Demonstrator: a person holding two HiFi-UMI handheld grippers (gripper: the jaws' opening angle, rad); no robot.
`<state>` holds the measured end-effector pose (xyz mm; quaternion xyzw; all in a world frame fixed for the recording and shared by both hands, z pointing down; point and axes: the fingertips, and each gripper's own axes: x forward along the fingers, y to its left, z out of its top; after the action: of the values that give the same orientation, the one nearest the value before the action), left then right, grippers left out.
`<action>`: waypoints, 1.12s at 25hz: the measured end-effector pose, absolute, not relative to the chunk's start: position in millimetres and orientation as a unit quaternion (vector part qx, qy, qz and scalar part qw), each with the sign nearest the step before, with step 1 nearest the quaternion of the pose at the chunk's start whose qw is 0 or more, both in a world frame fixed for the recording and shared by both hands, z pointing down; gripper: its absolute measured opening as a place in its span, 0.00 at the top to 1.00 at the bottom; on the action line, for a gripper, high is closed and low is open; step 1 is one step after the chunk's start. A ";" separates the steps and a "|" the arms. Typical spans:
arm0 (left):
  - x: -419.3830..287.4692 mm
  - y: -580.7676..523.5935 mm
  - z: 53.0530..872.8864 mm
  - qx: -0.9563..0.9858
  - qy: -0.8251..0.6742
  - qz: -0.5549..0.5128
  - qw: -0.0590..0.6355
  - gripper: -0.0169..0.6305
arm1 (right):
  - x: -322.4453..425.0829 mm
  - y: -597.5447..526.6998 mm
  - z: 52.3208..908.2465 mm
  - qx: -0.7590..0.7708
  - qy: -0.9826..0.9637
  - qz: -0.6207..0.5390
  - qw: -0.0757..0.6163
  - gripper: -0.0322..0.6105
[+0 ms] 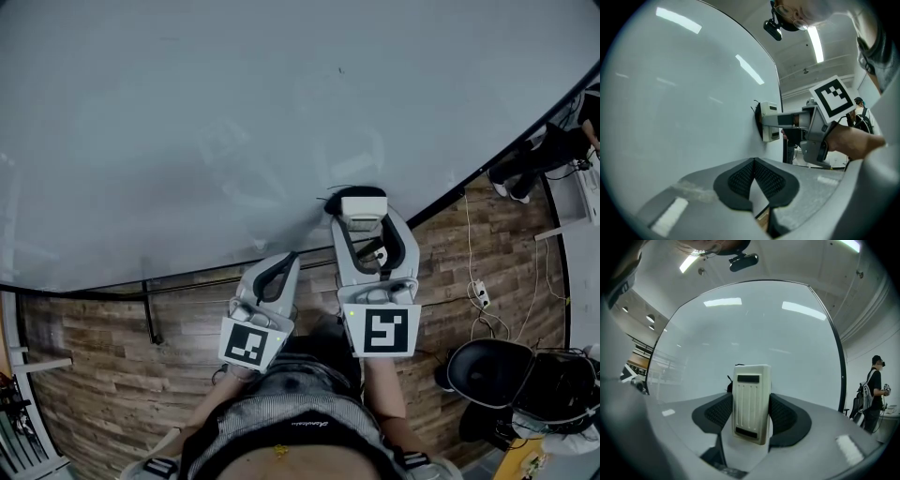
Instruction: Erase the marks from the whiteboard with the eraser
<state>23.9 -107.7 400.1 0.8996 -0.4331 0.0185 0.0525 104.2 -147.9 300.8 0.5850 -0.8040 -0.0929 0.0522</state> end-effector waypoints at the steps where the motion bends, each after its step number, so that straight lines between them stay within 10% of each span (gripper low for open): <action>1: 20.2 -106.2 400.0 0.899 -0.434 0.018 0.053 0.97 | 98.3 -146.1 300.1 0.582 -0.806 -0.094 0.051 0.56; 28: -17.8 -105.5 410.2 0.884 -0.464 0.024 0.052 0.97 | 15.6 -137.1 307.3 0.506 -0.853 -0.116 0.047 0.56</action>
<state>-17.8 -105.5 410.2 0.8838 -0.4643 0.0244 0.0517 15.6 -137.1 307.3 0.5064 -0.8531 -0.1160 0.0474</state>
